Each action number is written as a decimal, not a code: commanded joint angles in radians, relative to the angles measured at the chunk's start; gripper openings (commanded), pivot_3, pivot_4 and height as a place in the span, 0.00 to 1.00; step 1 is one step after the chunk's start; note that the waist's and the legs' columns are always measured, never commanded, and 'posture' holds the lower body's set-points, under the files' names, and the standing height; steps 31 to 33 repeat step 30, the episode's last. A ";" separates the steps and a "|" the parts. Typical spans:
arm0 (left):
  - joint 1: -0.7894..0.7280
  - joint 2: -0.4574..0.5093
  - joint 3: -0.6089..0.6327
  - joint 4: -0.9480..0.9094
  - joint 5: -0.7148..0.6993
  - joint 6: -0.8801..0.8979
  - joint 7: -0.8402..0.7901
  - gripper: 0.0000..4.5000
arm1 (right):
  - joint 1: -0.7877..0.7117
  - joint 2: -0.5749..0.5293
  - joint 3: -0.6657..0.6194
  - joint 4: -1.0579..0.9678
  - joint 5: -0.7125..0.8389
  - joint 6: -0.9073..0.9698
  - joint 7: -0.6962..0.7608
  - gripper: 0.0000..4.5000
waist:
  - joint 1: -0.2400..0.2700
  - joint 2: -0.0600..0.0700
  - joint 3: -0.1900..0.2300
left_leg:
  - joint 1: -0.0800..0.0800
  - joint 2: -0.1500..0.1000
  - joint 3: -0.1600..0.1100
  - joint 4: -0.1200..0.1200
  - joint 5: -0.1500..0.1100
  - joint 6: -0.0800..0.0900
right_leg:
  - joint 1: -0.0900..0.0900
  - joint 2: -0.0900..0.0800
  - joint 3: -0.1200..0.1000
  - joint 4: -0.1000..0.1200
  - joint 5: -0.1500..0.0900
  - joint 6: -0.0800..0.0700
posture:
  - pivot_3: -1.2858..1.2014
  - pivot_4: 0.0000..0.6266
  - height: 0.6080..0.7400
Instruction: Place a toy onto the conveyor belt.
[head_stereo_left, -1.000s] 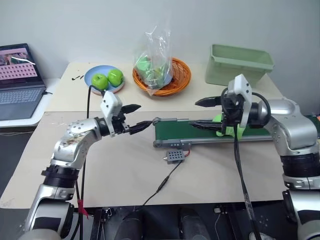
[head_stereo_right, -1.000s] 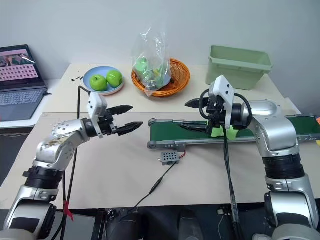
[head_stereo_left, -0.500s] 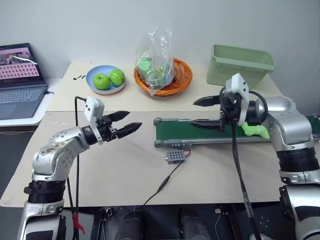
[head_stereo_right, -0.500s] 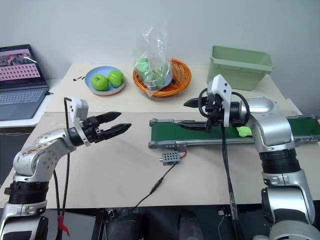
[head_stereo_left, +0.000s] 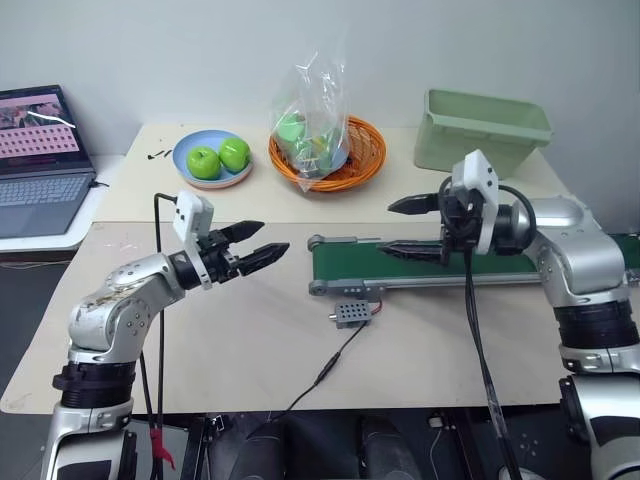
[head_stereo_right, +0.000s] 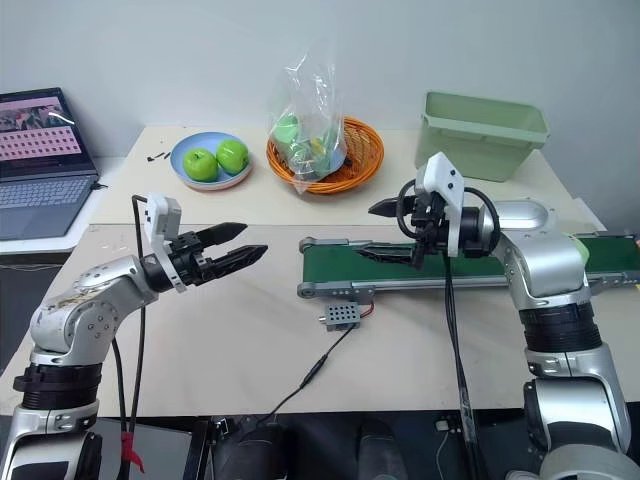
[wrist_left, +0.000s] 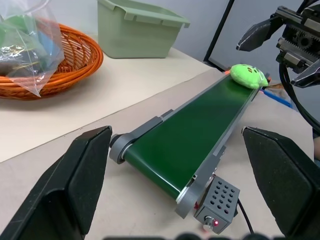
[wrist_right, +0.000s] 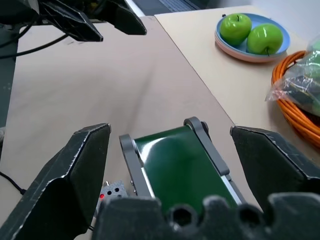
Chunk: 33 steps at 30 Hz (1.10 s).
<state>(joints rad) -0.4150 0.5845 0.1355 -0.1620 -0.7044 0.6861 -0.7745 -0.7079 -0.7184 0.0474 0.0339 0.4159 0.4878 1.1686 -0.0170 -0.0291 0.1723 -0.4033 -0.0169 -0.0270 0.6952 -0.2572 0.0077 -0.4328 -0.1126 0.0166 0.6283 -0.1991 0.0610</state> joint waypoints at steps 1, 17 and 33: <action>-0.020 0.005 0.004 -0.040 -0.002 0.005 0.005 0.99 | -0.001 -0.006 -0.052 -0.044 0.020 -0.008 -0.023 1.00 | 0.000 0.000 0.000 | 0.000 0.000 0.000 0.000 0.000 0.000 | 0.000 0.000 0.000 0.000 0.000 0.000 | 0.52 0.24 1.00; -0.053 0.028 0.018 -0.066 -0.008 0.047 0.030 0.99 | 0.010 0.029 -0.048 -0.043 0.016 -0.026 -0.036 1.00 | 0.001 0.000 0.000 | 0.000 0.000 0.000 0.000 0.000 0.000 | 0.000 0.000 0.000 -0.001 0.000 0.000 | 0.52 0.24 1.00; -0.072 0.041 0.028 -0.064 -0.006 0.057 0.042 0.99 | -0.001 0.059 -0.037 -0.026 0.006 -0.035 -0.041 1.00 | 0.001 0.000 0.000 | 0.000 0.000 0.000 0.000 0.000 0.000 | 0.000 0.000 0.000 -0.001 0.000 0.000 | 0.52 0.24 1.00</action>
